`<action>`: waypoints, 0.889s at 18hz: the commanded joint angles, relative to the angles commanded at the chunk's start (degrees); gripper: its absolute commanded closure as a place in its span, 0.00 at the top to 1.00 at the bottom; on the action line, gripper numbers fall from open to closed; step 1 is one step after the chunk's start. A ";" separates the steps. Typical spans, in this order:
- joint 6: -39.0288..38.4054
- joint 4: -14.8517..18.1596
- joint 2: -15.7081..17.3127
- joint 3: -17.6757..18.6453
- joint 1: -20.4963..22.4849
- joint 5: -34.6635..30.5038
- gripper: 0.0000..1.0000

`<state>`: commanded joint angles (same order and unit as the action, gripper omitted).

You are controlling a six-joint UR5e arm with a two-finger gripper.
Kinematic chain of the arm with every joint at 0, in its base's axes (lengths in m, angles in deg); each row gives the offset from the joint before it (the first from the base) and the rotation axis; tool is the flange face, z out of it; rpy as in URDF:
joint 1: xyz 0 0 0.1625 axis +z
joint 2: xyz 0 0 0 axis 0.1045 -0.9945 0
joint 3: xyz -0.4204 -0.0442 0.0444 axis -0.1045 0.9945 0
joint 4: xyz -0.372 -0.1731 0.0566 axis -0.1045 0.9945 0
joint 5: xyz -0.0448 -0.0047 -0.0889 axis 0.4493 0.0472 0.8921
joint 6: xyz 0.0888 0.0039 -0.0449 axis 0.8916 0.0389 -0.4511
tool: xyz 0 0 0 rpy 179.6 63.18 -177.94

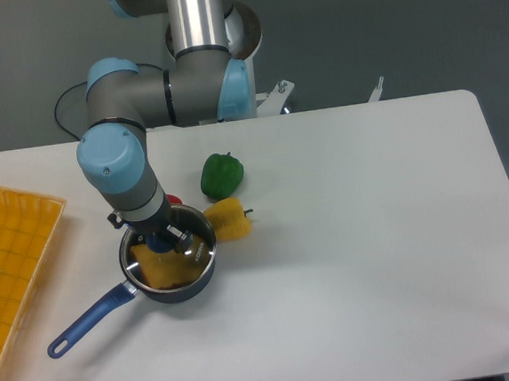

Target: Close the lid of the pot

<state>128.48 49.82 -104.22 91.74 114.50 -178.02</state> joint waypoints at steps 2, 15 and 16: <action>0.00 0.00 0.00 0.00 0.00 0.00 0.39; -0.26 0.00 -0.62 -0.09 -0.18 0.00 0.47; -0.18 0.00 -0.70 -0.09 -0.18 -0.09 0.54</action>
<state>128.30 49.82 -104.92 91.65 114.33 -178.11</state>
